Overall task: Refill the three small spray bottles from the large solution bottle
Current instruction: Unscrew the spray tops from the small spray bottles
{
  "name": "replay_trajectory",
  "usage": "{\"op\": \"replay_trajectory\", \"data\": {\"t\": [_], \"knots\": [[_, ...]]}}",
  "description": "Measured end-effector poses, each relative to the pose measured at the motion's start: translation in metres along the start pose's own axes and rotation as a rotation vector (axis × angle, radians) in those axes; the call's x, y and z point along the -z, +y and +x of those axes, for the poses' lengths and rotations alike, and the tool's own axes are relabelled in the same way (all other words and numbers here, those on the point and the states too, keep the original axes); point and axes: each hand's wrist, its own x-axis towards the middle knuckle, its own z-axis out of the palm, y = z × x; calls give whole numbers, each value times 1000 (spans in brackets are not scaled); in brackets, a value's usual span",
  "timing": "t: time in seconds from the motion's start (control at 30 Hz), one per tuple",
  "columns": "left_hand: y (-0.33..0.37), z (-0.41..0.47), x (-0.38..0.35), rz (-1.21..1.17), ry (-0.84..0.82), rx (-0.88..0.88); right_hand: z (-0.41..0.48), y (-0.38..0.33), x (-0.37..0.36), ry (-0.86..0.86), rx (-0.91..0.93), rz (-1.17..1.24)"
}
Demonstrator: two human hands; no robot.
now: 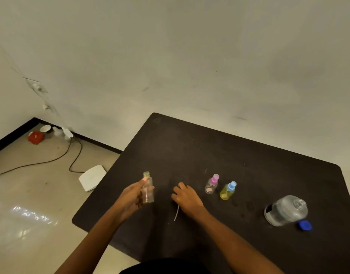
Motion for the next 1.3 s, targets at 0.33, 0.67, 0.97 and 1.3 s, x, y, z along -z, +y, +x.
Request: {"op": "replay_trajectory", "data": {"t": [0.33,0.67,0.97,1.3], "knots": [[-11,14,-28,175,-67,58,-20,1,14,255,-353,472],[-52,19,-96,558,-49,-129,-75,9,40,139,-822,1733],[-66,41,-101,672,179,-284,-155,61,8,461,-1219,1389],[-71,53,-103,749,304,-270,-146,94,-13,499,-1294,1003]]}}
